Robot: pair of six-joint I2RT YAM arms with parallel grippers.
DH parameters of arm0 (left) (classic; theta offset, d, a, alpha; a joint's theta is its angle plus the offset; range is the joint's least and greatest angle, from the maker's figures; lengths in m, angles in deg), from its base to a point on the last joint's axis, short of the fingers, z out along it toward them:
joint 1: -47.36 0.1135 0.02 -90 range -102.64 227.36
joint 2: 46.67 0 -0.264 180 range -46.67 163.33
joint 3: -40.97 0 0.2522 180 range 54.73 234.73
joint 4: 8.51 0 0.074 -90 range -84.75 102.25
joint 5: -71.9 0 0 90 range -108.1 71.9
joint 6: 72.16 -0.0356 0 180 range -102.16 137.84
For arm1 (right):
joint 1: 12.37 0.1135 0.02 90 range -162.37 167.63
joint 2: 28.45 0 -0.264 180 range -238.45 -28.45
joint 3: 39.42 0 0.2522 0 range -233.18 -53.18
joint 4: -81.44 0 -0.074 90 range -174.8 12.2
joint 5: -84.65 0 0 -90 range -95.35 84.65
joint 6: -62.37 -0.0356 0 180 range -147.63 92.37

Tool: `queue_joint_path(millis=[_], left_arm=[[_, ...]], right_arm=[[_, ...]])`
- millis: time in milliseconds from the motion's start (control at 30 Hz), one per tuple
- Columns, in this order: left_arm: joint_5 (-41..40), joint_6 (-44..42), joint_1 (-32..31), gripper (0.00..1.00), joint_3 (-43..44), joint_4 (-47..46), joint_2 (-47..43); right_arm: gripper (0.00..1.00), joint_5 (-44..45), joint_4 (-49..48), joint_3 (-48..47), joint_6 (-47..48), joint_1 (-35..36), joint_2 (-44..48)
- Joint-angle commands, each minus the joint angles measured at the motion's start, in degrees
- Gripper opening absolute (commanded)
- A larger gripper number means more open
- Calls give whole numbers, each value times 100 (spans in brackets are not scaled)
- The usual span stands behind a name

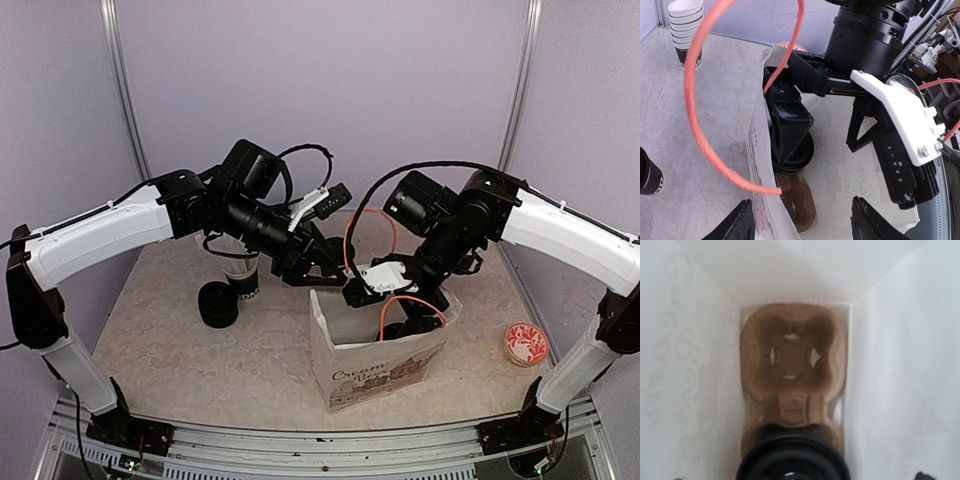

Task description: Pack the takeout coffee

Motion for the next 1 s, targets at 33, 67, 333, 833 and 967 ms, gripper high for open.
queue_joint_path(millis=[33, 67, 333, 833, 967], left_arm=[[-559, 41, -158, 63, 454, -746, 232], [-541, 27, -175, 62, 523, -782, 313], [-694, 158, -235, 44, 1206, -972, 875], [30, -186, -837, 0, 1830, -619, 1007], [-17, -162, -1299, 0, 1388, -472, 736]], right_arm=[[99, -181, 233, -564, 141, -64, 232], [99, -159, 256, -671, 169, -68, 248], [99, 165, 295, -1536, 404, -132, 522], [98, 836, -1981, -1099, 137, -3243, 938], [98, 927, -2313, -325, 68, -3441, 1046]])
